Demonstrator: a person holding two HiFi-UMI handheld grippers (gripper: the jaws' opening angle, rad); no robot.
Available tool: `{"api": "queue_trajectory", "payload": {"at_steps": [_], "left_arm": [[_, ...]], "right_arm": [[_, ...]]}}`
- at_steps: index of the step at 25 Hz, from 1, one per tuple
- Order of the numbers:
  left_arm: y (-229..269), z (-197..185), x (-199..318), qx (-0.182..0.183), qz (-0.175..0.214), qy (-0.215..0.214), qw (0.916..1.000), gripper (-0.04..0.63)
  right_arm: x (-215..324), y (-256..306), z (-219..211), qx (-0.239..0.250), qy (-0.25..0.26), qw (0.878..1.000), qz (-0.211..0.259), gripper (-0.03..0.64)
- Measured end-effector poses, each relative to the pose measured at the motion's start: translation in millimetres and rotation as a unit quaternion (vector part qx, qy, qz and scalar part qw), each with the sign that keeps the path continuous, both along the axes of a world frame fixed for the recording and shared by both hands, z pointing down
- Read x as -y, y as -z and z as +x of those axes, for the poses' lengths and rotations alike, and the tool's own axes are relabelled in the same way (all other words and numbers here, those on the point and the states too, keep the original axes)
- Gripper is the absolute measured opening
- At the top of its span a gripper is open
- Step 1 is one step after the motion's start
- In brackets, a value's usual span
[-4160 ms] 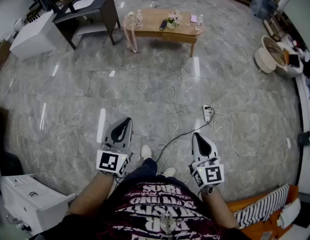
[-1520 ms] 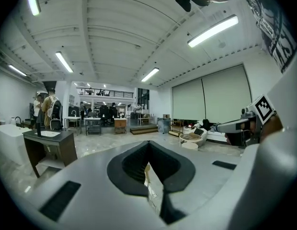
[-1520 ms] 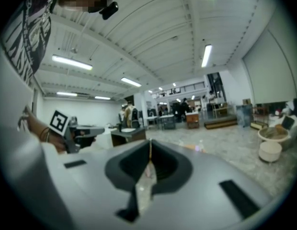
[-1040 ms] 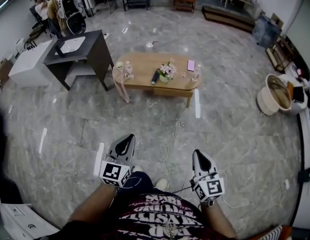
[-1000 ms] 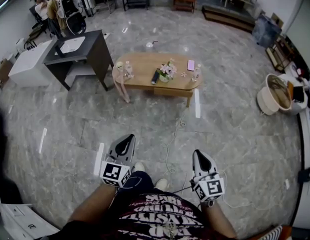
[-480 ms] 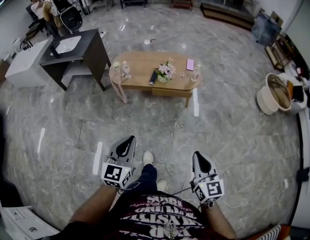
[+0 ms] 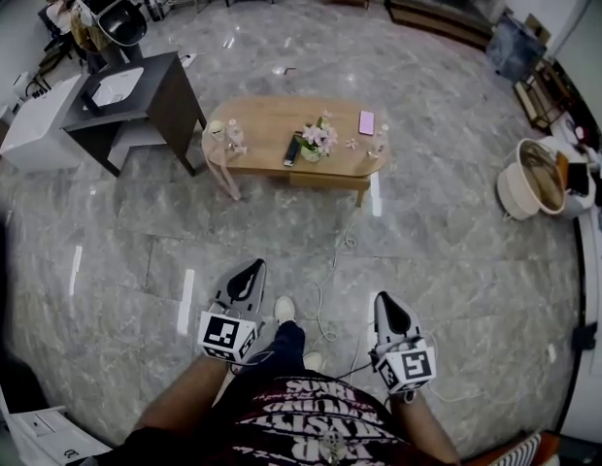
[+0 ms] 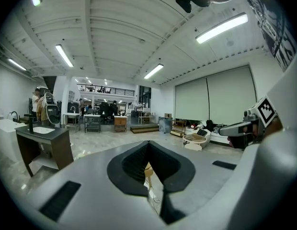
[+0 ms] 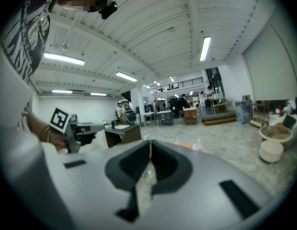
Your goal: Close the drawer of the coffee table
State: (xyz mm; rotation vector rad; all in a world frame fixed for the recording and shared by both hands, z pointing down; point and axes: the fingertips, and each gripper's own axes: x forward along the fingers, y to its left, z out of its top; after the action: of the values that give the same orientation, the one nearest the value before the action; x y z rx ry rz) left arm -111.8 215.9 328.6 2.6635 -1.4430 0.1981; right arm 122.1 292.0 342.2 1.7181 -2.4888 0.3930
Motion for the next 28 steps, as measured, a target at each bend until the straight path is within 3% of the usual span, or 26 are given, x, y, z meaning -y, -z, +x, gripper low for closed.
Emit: {"api": "queue_trajectory", "payload": {"at_steps": [8, 18, 28], "left_arm": [[0, -14, 54, 0.001, -0.003, -0.006, 1.0000, 0.023], [23, -52, 127, -0.022, 0.020, -0.007, 0.9995, 0.023], [14, -66, 164, -0.041, 0.014, -0.017, 0.9989, 0.023]], "right_arm": [[57, 1, -22, -0.001, 0.004, 1.000, -0.007, 0.035], [134, 35, -53, -0.018, -0.003, 1.000, 0.023, 0.035], [156, 44, -50, -0.036, -0.033, 0.999, 0.024, 0.035]]}}
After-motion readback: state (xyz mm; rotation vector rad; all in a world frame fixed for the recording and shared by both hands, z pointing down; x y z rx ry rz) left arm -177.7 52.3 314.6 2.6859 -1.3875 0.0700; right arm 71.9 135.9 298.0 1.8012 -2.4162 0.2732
